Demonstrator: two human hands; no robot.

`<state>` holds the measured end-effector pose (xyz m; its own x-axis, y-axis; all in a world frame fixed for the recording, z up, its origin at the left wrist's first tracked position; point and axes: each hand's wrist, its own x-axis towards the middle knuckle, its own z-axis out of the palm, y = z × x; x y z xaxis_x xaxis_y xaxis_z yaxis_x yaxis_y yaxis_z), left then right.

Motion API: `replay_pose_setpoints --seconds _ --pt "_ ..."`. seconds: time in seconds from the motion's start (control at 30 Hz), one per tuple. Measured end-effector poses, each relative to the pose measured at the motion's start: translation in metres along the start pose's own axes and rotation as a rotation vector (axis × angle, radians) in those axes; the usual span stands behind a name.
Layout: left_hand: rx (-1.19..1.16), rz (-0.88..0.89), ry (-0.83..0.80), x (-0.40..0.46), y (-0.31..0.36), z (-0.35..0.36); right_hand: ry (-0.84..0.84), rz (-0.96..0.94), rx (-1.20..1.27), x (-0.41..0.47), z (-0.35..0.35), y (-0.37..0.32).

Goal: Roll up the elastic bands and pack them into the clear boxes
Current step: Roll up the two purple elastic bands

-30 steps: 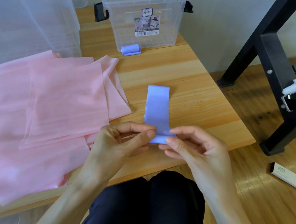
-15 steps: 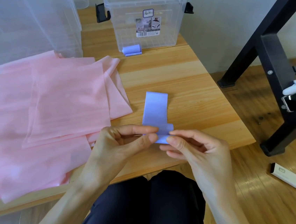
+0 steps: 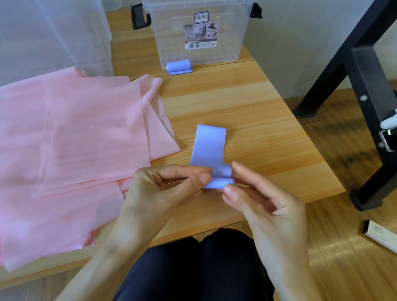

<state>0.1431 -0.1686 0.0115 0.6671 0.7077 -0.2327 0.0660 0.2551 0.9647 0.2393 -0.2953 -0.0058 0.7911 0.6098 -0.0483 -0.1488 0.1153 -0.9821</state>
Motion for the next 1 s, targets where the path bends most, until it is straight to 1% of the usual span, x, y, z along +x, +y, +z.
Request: replay_pose_setpoints --seconds 0.17,0.23,0.53,0.7,0.83,1.0 --pt "0.012 0.018 -0.052 -0.0001 -0.0002 0.0001 0.052 -0.045 -0.008 -0.0003 0.0016 -0.0005" --pt "0.012 0.022 -0.055 -0.0005 -0.0012 0.0002 0.045 -0.050 -0.004 -0.0017 0.0022 0.0005" --pt "0.024 -0.026 -0.098 -0.0025 -0.0045 -0.0019 -0.002 0.070 0.052 -0.0014 -0.0028 -0.0013" --pt "0.016 -0.077 -0.062 0.0005 -0.0032 -0.0017 -0.074 0.106 0.027 0.0027 -0.0072 -0.0058" --pt "0.074 -0.045 -0.061 -0.0005 -0.0041 -0.0018 -0.094 0.066 -0.015 0.0009 -0.0073 -0.0055" --pt "0.086 0.003 -0.041 -0.0035 -0.0063 -0.0018 -0.108 0.035 -0.054 -0.0019 -0.0056 -0.0052"
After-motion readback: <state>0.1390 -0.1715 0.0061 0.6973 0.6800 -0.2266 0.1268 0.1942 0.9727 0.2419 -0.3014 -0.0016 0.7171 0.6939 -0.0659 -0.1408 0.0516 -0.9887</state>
